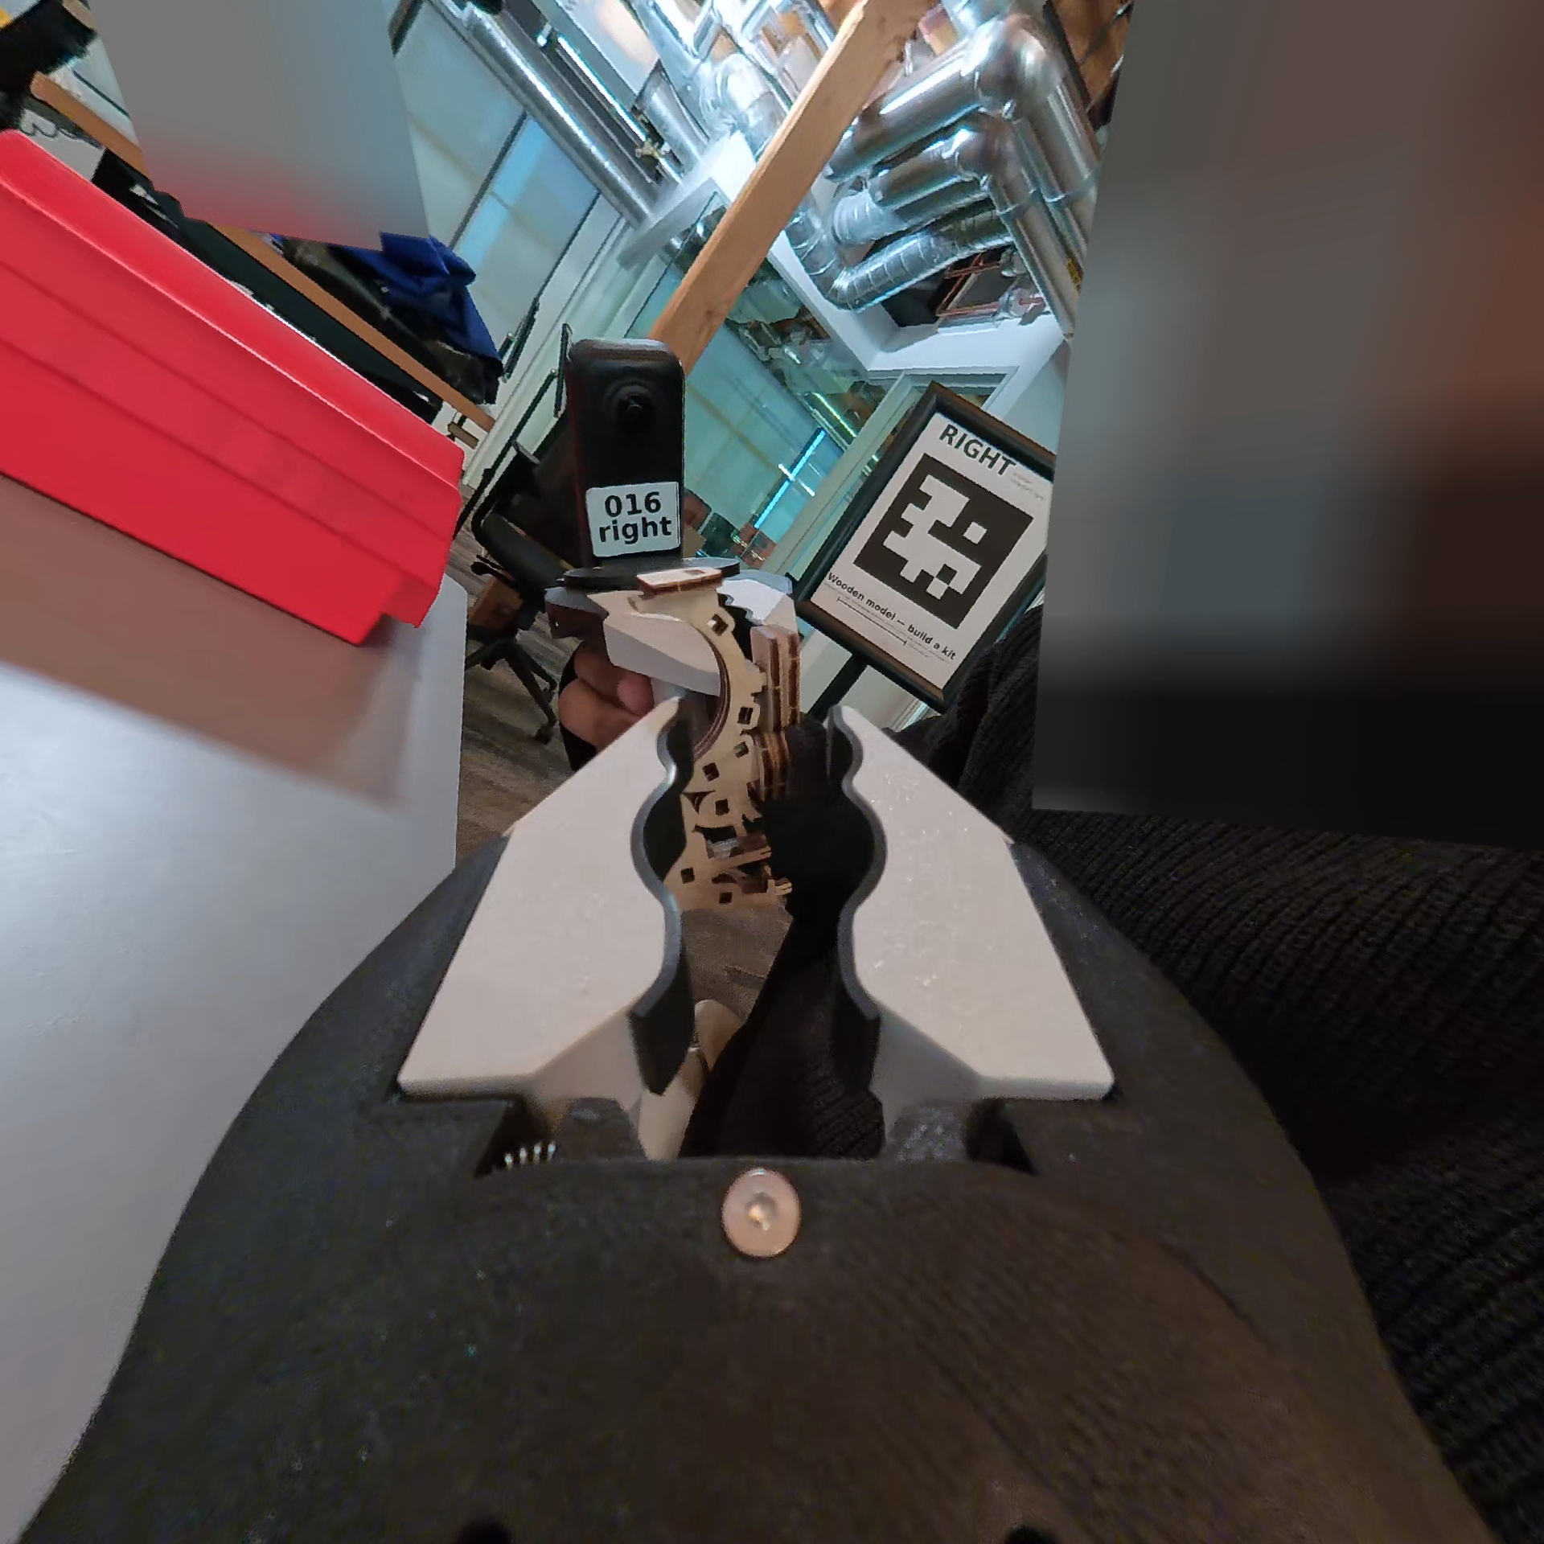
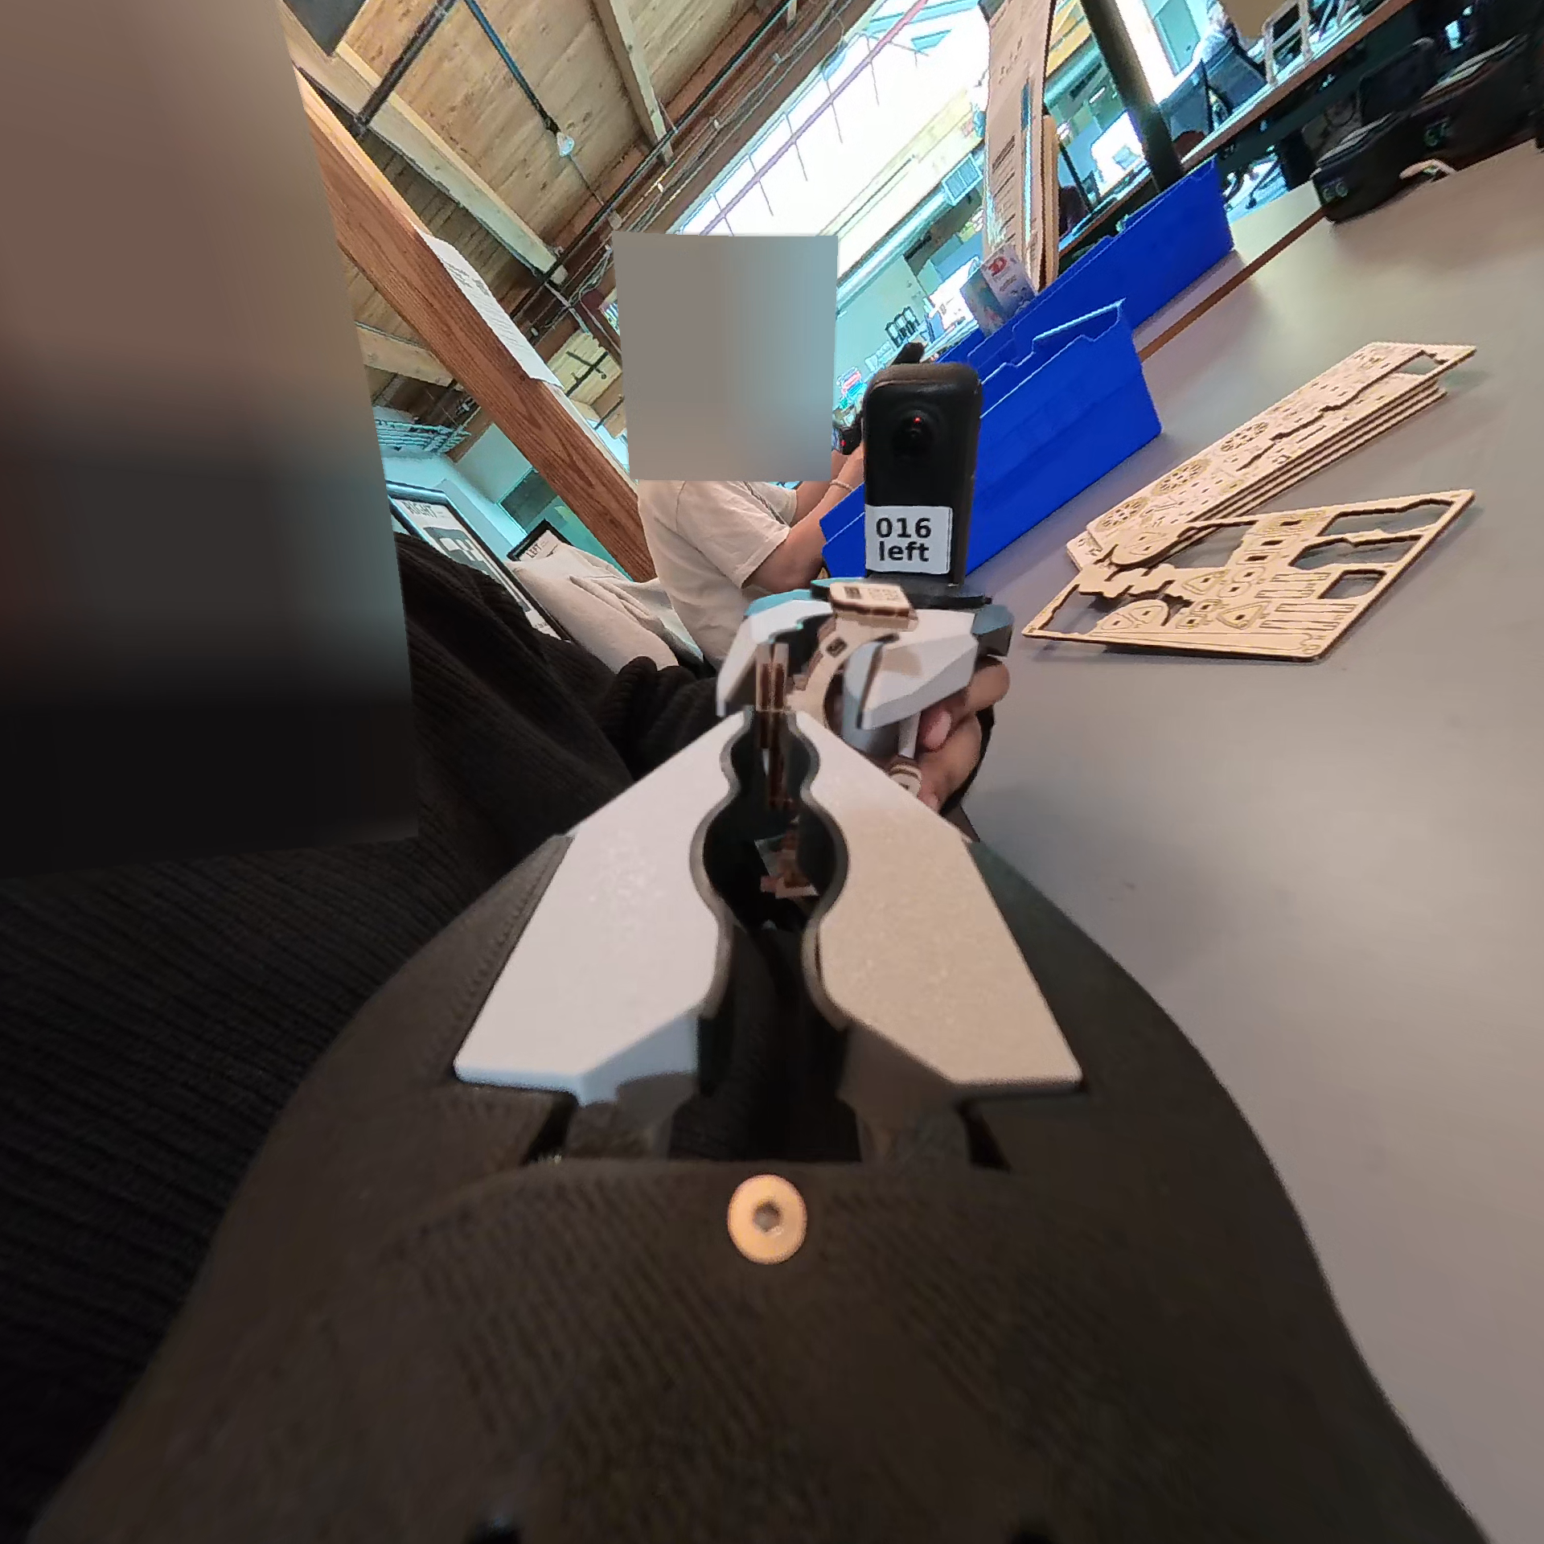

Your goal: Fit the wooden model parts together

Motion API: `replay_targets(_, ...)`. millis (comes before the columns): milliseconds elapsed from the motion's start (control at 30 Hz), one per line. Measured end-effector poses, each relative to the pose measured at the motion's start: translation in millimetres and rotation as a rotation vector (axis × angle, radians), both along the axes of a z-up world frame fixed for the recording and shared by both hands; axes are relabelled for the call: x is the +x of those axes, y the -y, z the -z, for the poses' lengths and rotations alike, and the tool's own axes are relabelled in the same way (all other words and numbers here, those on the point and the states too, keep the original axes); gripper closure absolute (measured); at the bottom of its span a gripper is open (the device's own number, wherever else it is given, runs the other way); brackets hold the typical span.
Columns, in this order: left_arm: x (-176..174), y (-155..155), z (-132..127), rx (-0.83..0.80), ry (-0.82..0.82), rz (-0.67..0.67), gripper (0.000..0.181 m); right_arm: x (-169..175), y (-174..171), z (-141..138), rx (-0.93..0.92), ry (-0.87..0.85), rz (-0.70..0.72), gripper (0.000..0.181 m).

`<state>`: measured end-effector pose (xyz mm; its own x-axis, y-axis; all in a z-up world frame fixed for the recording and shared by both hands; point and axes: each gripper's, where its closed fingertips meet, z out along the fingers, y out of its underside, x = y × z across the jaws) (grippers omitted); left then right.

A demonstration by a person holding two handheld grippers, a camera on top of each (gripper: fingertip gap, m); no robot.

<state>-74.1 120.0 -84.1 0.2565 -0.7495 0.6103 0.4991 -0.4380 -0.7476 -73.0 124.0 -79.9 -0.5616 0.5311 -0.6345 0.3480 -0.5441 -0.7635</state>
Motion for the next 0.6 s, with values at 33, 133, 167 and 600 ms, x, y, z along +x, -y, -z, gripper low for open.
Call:
replay_targets(33,1.1,-0.3,0.8,-0.007,-0.002,0.002,0.146,-0.1,0.7,1.3,0.007,0.003,-0.002,0.177)
replay_targets(133,0.6,-3.5,3.7,-0.024,-0.014,-0.017,0.144,-0.8,2.9,4.5,0.059,0.006,0.005,0.177)
replay_targets(167,-0.8,-4.8,4.2,-0.026,-0.018,-0.030,0.144,-1.1,3.5,5.4,0.080,0.007,0.009,0.177)
replay_targets(600,-2.3,-1.9,-0.4,0.001,-0.004,-0.023,0.167,-2.8,0.2,5.3,0.103,-0.007,0.041,0.157)
